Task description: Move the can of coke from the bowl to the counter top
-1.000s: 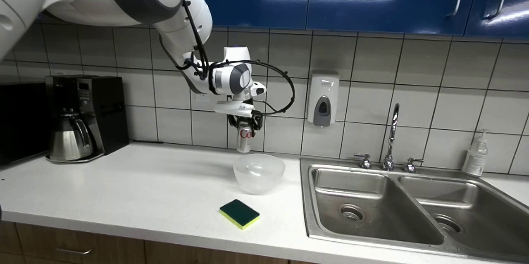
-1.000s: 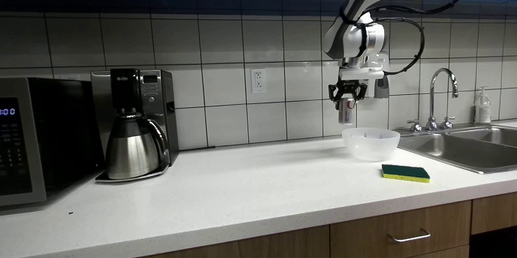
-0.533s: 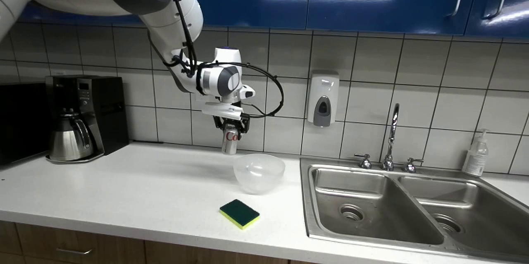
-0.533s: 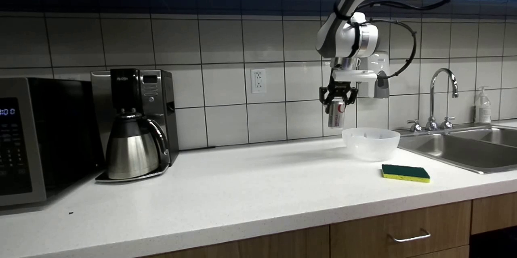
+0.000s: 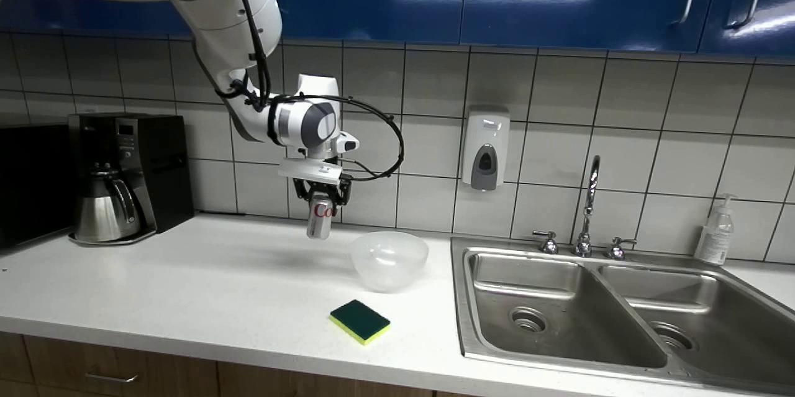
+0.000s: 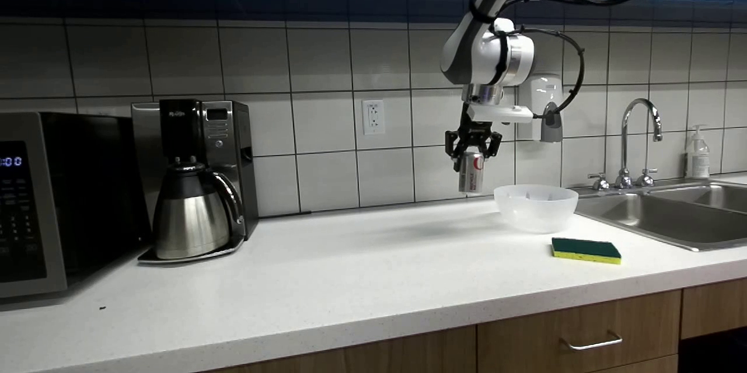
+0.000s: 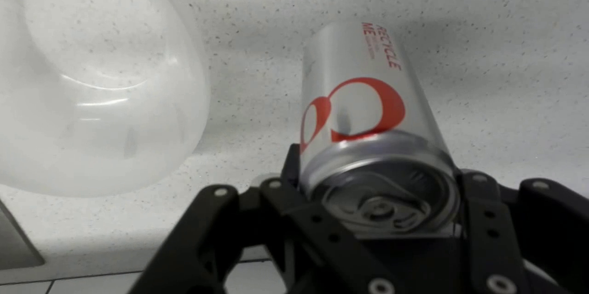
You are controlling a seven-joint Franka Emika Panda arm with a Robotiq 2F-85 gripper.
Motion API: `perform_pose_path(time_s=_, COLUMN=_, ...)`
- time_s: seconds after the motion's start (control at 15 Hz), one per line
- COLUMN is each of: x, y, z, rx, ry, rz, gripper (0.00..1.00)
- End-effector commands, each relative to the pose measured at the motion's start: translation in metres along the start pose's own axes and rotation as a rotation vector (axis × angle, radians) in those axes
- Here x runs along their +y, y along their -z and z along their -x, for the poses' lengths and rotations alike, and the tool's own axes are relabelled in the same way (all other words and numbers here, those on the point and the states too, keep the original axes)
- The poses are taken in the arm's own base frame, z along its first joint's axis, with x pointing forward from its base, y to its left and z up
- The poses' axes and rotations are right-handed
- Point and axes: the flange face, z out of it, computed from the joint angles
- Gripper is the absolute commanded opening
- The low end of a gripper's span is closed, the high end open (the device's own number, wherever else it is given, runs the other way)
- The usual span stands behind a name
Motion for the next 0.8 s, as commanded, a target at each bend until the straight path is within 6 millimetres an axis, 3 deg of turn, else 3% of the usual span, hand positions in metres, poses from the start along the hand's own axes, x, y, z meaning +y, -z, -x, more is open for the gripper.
perform_pose_path(time_s=0.0, x=-0.023, y=0.013, z=0.019, rx=0.013, ry=0.066, rz=-0.004, gripper=0.37)
perform_pose_path(time_s=0.4, x=-0.053, y=0.0, z=0.051, rx=0.013, ry=0.143, rz=0.015, gripper=0.37)
perform_pose_path(time_s=0.73, x=-0.065, y=-0.014, z=0.081, rx=0.018, ry=0.207, rz=0.042, gripper=0.37)
